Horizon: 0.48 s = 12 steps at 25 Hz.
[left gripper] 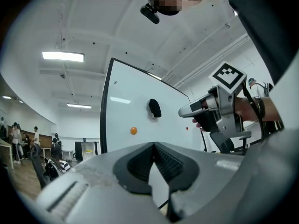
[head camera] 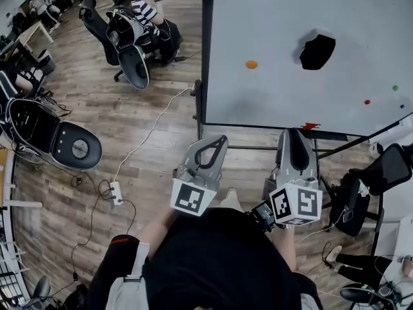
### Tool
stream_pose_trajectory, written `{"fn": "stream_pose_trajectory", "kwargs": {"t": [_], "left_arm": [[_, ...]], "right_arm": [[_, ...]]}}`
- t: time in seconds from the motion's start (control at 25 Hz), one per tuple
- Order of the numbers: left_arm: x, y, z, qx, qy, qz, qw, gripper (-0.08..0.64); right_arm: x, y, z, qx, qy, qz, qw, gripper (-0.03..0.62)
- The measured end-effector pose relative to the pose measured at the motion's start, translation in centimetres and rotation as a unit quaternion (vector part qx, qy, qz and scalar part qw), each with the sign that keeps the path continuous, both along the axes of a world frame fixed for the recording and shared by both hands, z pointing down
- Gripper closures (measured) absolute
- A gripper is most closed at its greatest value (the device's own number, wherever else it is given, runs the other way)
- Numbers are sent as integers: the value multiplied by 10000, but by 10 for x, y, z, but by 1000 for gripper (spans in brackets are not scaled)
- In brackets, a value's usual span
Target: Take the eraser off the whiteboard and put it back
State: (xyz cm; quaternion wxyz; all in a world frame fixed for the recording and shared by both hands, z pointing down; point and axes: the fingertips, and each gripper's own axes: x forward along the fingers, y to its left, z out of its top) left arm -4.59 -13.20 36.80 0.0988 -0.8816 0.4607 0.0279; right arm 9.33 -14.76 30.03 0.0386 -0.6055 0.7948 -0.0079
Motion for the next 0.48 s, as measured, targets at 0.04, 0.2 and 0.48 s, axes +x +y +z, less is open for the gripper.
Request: {"fn": "stream_pose_trajectory", "kwargs": {"t": [0.04, 0.2, 0.48], "left_arm": [[1, 3, 0, 22, 0, 53, 10000, 558], [6, 13, -4, 140, -25, 224, 9996, 557], [12, 26, 2, 55, 50, 379, 9993, 557]], "right_arm": [[0, 5, 4, -19, -5, 39, 10000, 534], [0, 27, 17, -82, 8, 165, 9998, 575], [-9, 59, 42, -121, 179, 186, 9996, 589]]}}
